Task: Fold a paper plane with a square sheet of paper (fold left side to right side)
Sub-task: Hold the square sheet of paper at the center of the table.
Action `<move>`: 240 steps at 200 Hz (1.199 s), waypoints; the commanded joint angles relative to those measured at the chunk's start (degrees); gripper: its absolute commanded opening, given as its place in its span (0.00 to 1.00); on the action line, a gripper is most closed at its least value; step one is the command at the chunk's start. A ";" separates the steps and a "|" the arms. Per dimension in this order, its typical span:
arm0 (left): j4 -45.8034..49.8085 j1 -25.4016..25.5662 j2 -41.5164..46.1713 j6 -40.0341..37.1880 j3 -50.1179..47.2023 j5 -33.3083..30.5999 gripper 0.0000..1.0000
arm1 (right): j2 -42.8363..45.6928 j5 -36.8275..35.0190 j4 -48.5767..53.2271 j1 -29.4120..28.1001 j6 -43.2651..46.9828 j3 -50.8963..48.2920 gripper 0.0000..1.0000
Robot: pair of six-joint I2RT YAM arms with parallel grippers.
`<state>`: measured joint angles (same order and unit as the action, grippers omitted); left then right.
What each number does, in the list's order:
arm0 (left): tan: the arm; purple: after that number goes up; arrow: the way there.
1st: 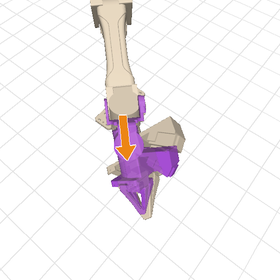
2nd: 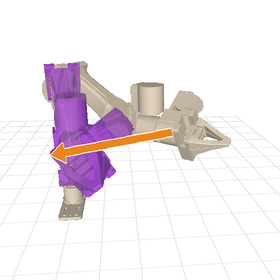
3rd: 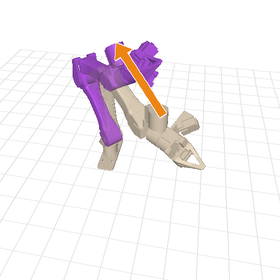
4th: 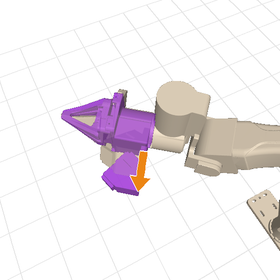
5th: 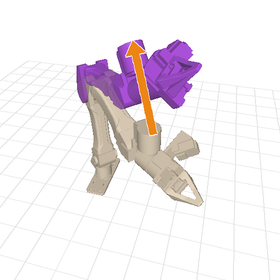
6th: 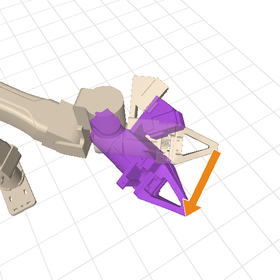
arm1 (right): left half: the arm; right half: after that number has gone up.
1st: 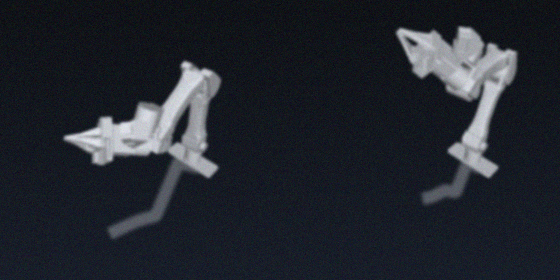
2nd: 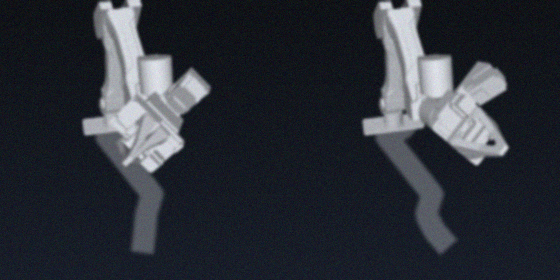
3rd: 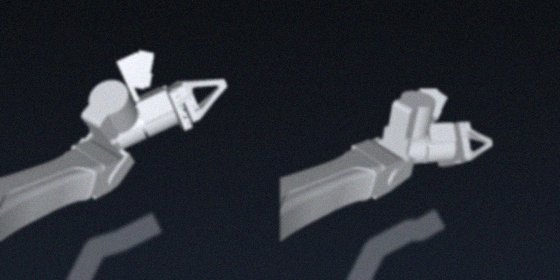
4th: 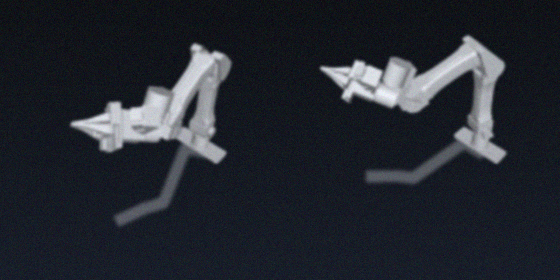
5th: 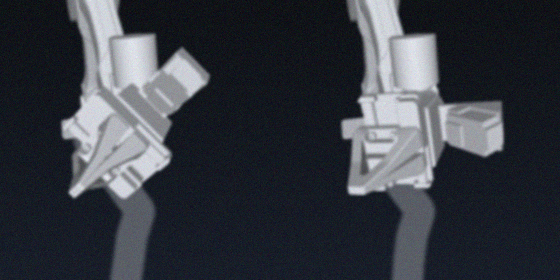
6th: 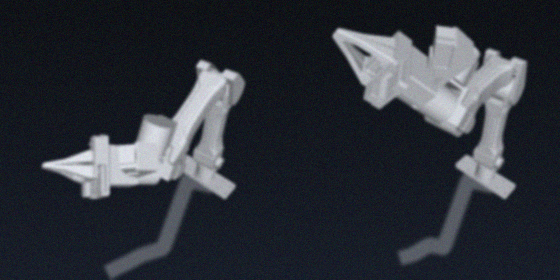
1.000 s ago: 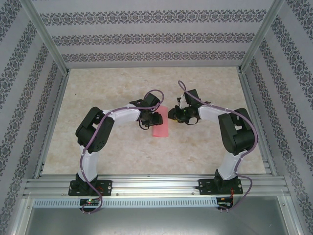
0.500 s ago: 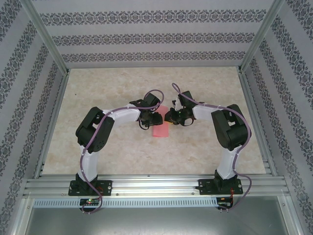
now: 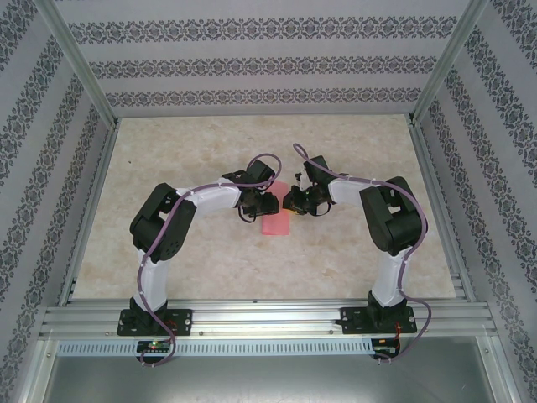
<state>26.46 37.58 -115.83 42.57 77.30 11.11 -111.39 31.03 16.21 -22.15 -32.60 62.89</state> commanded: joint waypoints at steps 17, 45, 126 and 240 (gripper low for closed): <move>-0.93 0.39 0.50 0.57 -1.16 -1.52 0.47 | -2.57 -2.28 1.97 -0.57 1.79 0.65 0.15; -0.07 -0.44 3.39 -0.13 -1.61 -1.79 0.50 | -3.19 -2.74 2.67 -0.53 2.28 0.62 0.15; -3.81 -2.43 9.56 -0.74 -3.24 3.17 0.43 | -3.11 -3.96 4.09 -0.44 3.16 0.48 0.15; -5.79 -2.78 2.11 -0.89 -3.24 4.95 0.24 | -3.21 -4.55 4.45 -0.44 3.25 0.39 0.15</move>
<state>20.67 35.29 -113.03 42.50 74.67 17.45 -112.03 30.87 17.65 -22.13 -30.26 63.77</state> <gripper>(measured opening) 0.250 0.150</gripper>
